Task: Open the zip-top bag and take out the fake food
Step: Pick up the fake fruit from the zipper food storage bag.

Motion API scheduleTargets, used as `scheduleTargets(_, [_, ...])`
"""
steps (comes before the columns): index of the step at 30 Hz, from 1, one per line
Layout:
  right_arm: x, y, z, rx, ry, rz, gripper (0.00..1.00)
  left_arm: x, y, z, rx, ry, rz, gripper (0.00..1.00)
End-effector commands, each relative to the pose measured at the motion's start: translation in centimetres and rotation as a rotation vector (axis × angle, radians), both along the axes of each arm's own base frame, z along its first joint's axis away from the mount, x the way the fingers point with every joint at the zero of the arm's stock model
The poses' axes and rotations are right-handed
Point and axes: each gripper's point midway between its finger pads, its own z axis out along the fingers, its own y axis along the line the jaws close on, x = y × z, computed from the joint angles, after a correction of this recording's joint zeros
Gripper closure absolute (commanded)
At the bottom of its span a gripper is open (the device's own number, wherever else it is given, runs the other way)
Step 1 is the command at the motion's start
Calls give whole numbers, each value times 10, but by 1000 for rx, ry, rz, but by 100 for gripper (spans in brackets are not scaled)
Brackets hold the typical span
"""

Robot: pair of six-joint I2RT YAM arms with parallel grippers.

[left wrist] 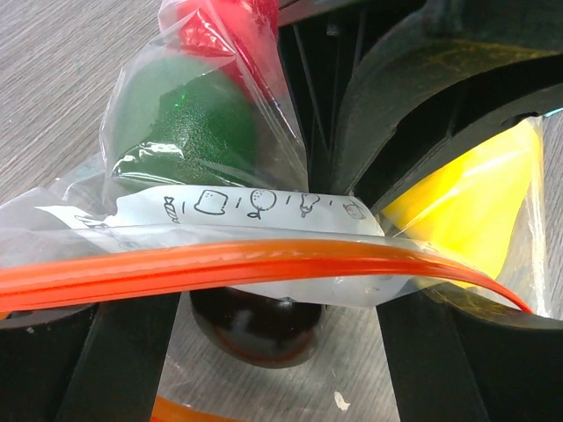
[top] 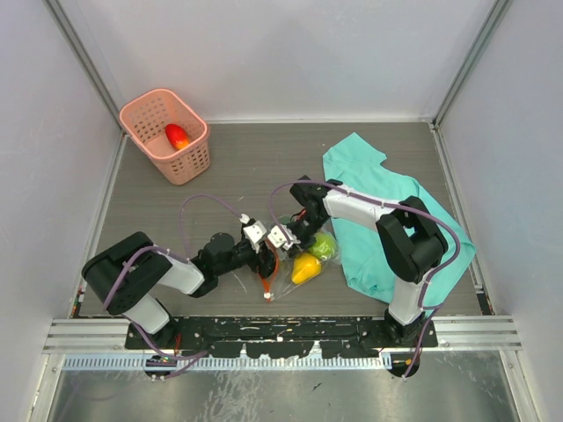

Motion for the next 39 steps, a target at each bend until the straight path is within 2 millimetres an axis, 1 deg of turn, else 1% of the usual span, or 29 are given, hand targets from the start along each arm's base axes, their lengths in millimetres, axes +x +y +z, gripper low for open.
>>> scheduleTargets(1, [3,9,20,57,3,-3,71,2,-10,25,-65,-47,-27,14])
scheduleTargets(5, [13,5,16,39,-15,-40,70,0,-12,26,-63,-57,-47,16])
scheduleTargets(8, [21,3,20,43,-24,-73,70,0,-11,26,-56,-68,-52,18])
scheduleTargets(11, [24,3,23,56,-43,-89,68,-1,-11,27,-52,-68,-56,21])
scheduleTargets(13, [24,4,24,66,-45,-92,65,-1,-10,24,-43,-58,-51,22])
scheduleTargets(16, [24,6,21,68,-27,-105,64,-1,-5,17,-25,-55,-36,20])
scheduleTargets(20, [29,6,18,50,-6,-140,64,-3,-2,18,-25,-65,-37,16])
scheduleTargets(22, [34,2,24,58,0,-158,65,-4,-1,17,-20,-69,-35,14])
scheduleTargets(24, [35,-6,35,94,18,-148,65,-4,-1,16,-12,-79,-44,13])
scheduleTargets(26, [42,-16,45,130,39,-177,64,-3,0,15,0,-79,-54,14])
scheduleTargets(29, [50,-22,48,158,46,-219,65,1,0,13,3,-71,-57,16])
scheduleTargets(33, [42,-10,37,145,96,-223,64,3,-3,10,-4,-62,-61,17])
scheduleTargets(36, [37,1,31,117,120,-222,65,5,-6,10,-16,-53,-57,16])
scheduleTargets(39, [40,8,26,98,122,-266,66,6,-7,7,-16,-40,-53,15])
